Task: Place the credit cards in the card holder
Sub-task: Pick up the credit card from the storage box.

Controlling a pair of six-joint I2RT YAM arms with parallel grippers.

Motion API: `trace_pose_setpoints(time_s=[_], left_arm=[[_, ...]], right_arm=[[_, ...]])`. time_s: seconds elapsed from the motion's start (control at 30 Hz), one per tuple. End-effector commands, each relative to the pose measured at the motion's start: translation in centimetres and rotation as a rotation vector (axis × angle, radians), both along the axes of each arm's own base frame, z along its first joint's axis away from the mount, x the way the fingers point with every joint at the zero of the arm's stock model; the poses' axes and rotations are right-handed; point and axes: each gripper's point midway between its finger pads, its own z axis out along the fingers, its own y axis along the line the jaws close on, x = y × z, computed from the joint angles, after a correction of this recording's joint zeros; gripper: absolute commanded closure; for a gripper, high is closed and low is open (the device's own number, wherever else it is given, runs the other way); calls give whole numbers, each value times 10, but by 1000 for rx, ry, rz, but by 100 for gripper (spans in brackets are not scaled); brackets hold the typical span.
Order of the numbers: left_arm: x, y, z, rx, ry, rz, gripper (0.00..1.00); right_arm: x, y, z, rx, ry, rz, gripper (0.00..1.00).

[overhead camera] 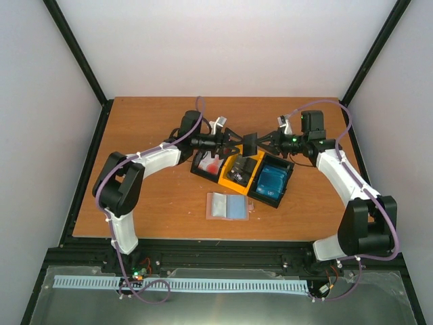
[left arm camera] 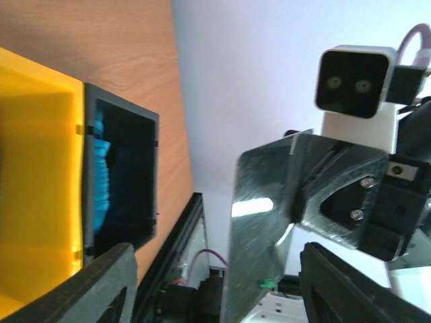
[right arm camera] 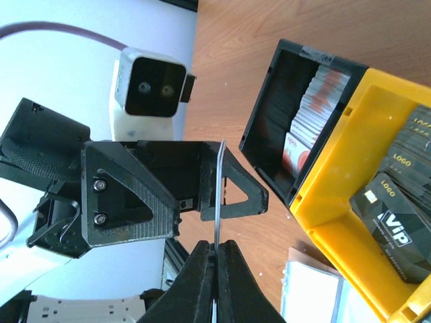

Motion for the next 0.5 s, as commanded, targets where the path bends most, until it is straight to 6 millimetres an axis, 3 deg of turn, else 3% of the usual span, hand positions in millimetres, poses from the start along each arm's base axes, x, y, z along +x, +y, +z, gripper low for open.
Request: trace_pose_setpoints(time_s=[0.0, 0.27, 0.47], left_arm=[[-7, -13, 29, -79, -30, -68, 38], [-13, -15, 35, -115, -53, -112, 68], [-15, -15, 45, -135, -86, -136, 85]], right_arm=[[-9, 6, 10, 71, -22, 55, 97], [-21, 8, 7, 94, -20, 99, 97], [-22, 9, 16, 102, -49, 108, 97]])
